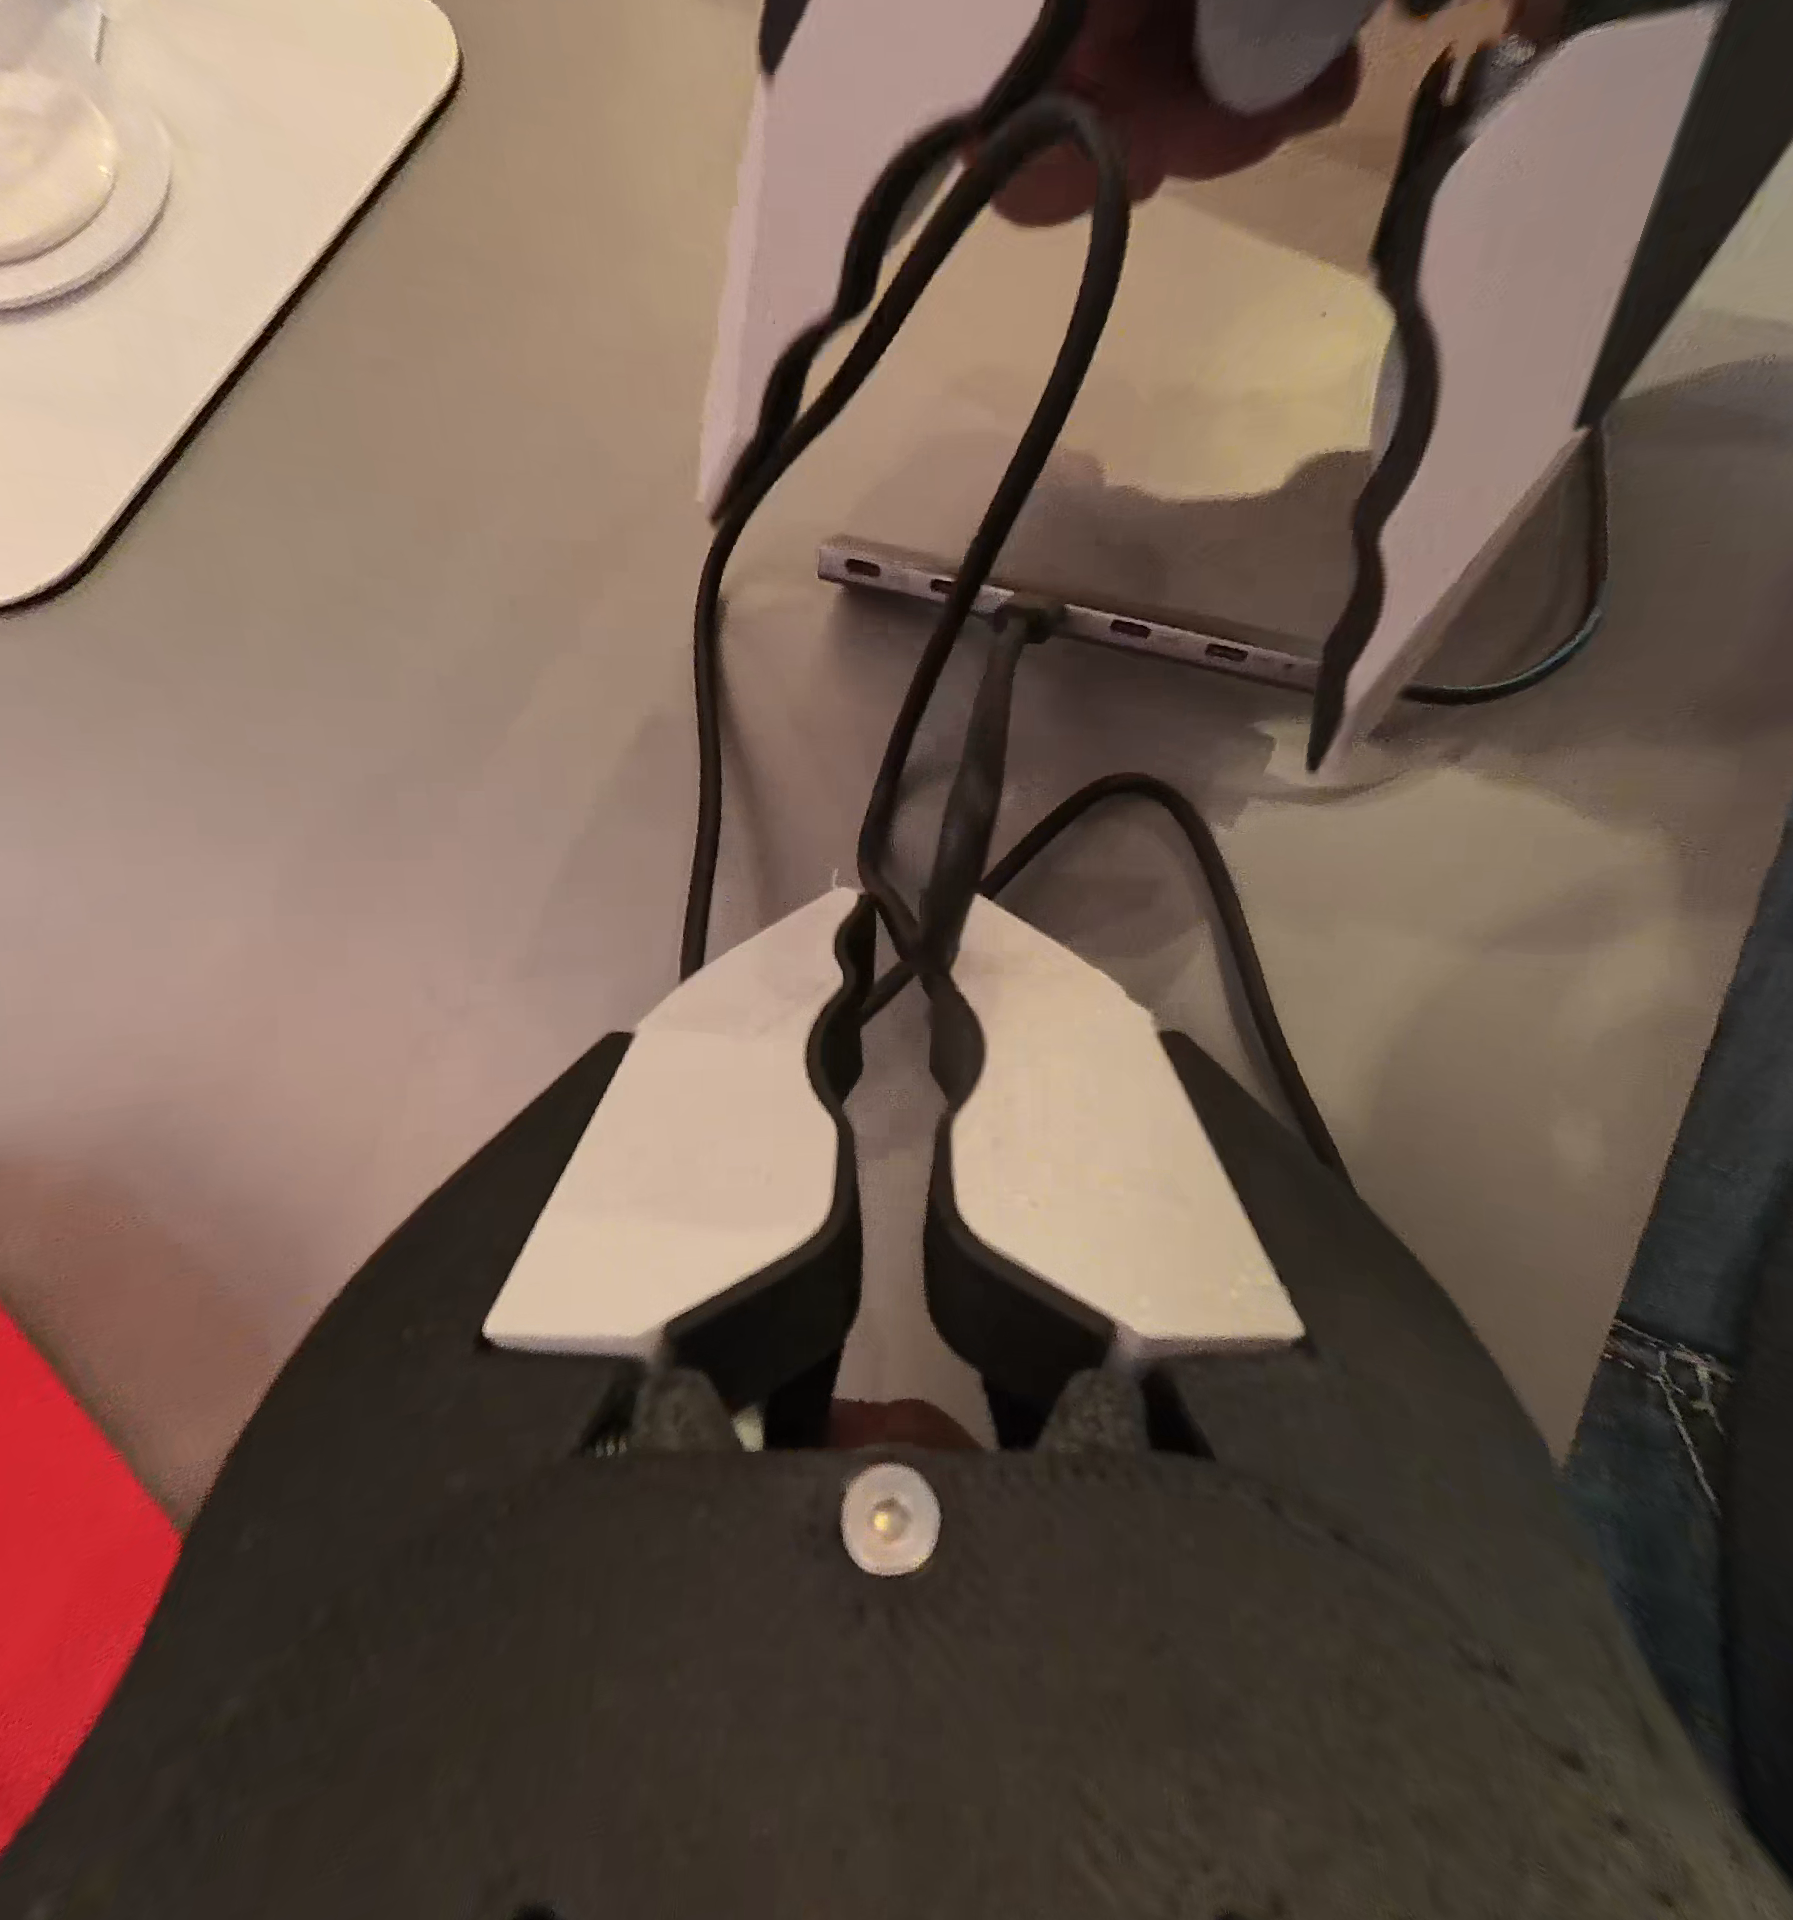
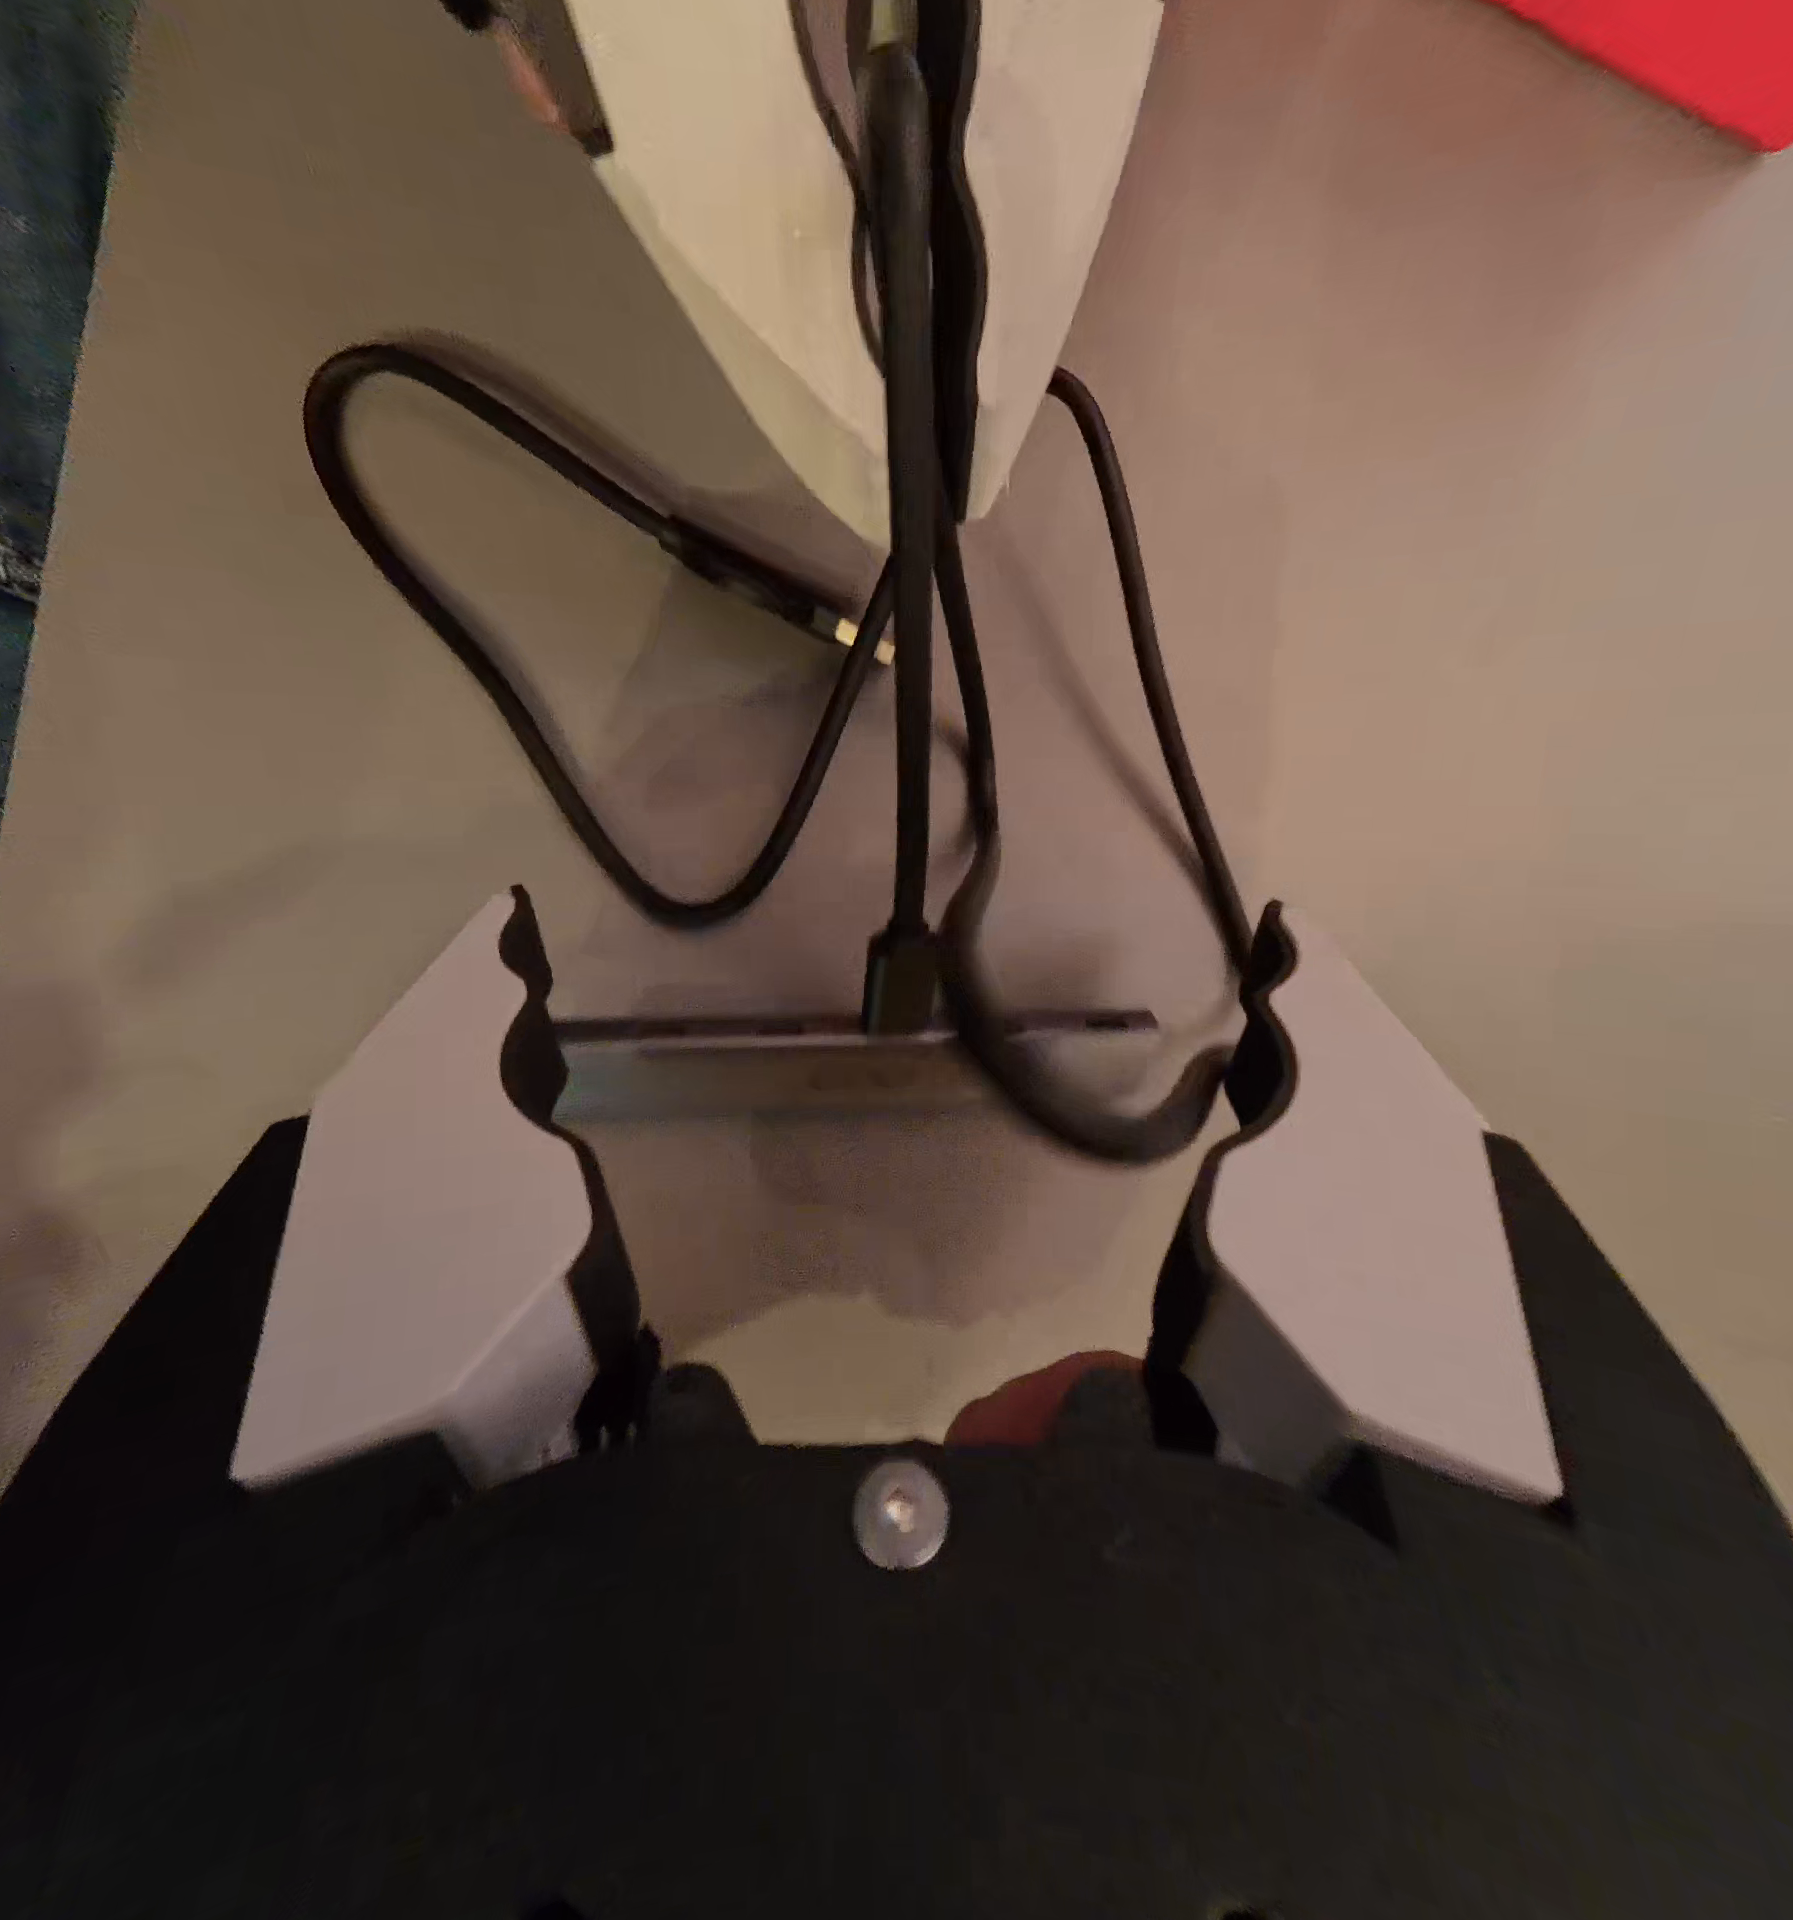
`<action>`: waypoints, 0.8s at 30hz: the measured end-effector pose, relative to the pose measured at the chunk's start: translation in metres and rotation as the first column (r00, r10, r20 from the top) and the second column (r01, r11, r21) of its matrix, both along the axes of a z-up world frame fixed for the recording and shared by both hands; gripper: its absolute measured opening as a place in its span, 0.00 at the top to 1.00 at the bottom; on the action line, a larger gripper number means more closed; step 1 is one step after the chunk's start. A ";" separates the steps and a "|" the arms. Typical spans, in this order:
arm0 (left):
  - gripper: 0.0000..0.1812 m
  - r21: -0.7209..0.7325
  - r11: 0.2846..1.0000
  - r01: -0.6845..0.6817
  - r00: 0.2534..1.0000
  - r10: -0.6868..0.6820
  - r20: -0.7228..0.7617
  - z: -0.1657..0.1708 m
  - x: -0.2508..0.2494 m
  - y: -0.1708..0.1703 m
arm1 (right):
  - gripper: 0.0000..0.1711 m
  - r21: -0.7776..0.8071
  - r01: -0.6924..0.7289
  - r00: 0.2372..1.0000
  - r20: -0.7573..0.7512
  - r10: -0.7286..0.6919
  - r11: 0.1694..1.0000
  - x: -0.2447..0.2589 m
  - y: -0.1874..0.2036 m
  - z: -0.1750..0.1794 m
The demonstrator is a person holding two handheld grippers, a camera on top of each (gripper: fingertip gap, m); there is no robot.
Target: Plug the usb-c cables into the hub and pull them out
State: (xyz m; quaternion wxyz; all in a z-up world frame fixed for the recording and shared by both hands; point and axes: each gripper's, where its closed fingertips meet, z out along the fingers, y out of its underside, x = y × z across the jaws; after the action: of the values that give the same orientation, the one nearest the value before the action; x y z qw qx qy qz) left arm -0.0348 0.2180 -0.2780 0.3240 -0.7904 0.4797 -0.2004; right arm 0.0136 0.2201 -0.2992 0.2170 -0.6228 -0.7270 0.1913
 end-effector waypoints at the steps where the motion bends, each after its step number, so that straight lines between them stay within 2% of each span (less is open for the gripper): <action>1: 0.96 -0.005 1.000 0.000 1.000 0.000 -0.004 -0.001 -0.001 -0.001 | 0.26 -0.026 -0.006 1.000 0.004 0.006 1.000 -0.005 -0.002 -0.005; 5: 0.96 -0.024 1.000 0.000 1.000 0.000 -0.019 -0.006 -0.005 -0.002 | 0.38 -0.058 0.022 0.998 0.058 -0.019 0.998 -0.018 0.004 -0.027; 7: 0.96 -0.030 1.000 0.000 1.000 -0.001 -0.021 -0.007 -0.006 -0.003 | 0.49 -0.070 0.055 0.998 0.029 -0.053 0.996 -0.025 0.007 -0.025; 8: 0.96 -0.032 0.999 -0.001 1.000 0.001 -0.025 -0.007 -0.008 -0.003 | 0.61 -0.070 0.057 0.998 0.021 -0.056 0.996 -0.026 0.007 -0.024; 13: 0.96 -0.033 0.999 -0.015 0.999 0.014 -0.029 -0.001 -0.014 -0.003 | 0.72 -0.036 0.053 0.999 0.015 -0.052 0.998 -0.028 0.008 -0.021; 16: 0.96 -0.017 0.999 -0.036 0.999 0.035 -0.032 0.006 -0.019 -0.003 | 0.90 0.008 0.082 0.997 -0.014 -0.082 0.997 -0.030 0.015 -0.009; 18: 0.96 0.019 0.999 -0.051 0.999 0.051 -0.007 0.015 -0.020 -0.003 | 0.94 0.022 0.105 0.993 -0.051 -0.104 0.994 -0.029 0.023 0.000; 24: 0.95 0.129 0.983 -0.130 0.990 0.121 0.078 0.036 -0.033 -0.009 | 0.98 -0.014 0.153 0.981 -0.120 -0.154 0.988 -0.021 0.033 0.019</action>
State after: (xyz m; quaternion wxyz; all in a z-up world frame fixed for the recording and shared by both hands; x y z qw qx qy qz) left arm -0.0678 0.2088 -0.2424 0.4048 -0.7882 0.4297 -0.1742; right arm -0.0077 0.2533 -0.2800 0.2731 -0.6648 -0.6618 0.2131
